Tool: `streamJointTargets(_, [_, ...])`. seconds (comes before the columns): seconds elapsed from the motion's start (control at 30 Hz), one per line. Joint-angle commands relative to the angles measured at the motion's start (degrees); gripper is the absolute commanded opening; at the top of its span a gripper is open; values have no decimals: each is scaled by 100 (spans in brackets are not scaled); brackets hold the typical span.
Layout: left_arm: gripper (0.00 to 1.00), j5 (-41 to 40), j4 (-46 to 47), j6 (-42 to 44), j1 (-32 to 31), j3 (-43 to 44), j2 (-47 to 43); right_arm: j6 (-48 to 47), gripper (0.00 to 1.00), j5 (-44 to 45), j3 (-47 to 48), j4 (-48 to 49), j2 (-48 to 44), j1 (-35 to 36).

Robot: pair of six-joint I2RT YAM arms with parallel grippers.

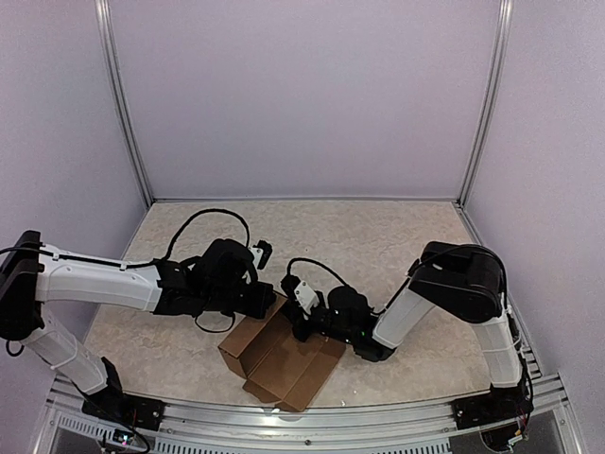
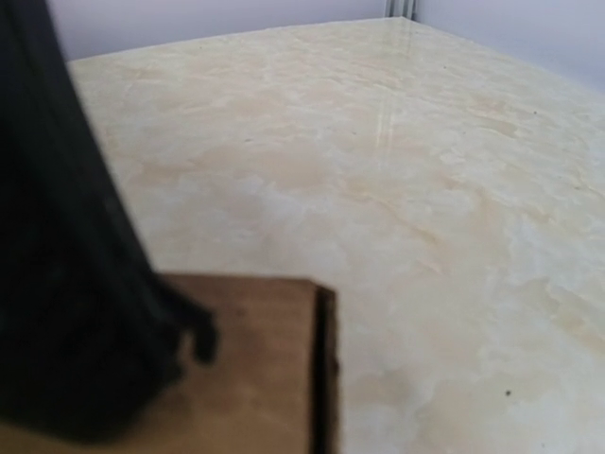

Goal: Fold the paper box

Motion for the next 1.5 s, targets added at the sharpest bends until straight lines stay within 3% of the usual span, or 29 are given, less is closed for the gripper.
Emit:
streamJointTargets(0.0, [0,22,-190,7,-43,138,51,-100,0,177,68,178,174,62])
streamJointTargets(0.1, [0,-8,-226,29,-42,157,55,-58,2,219,66,205,160,70])
streamJointTargets(0.3, [0,-51,-261,23,-46,156,47,-24,21,252,25,272,22,79])
streamJointTargets(0.5, [0,-55,-283,10,-44,166,71,-20,22,302,47,342,-98,88])
streamJointTargets(0.7, [0,-70,-296,10,-38,157,51,23,17,349,137,383,-18,89])
streamJointTargets(0.77, [0,-74,-296,3,-39,144,32,52,0,326,151,403,8,88])
streamJointTargets(0.93, [0,-78,-283,-21,-41,112,23,30,0,260,144,457,90,107])
streamJointTargets(0.97, [0,-82,-279,-25,-44,107,28,15,2,243,158,394,99,110])
streamJointTargets(1.03, [0,-94,-289,-33,-45,106,13,1,22,263,164,275,114,123])
streamJointTargets(1.1, [0,-103,-300,-25,-39,104,11,-3,33,275,125,198,119,132])
streamJointTargets(1.23, [0,-126,-287,-22,-40,96,3,-43,38,274,90,-94,148,167])
streamJointTargets(1.47, [0,-112,-253,-8,-45,93,20,-49,38,415,68,-315,307,201])
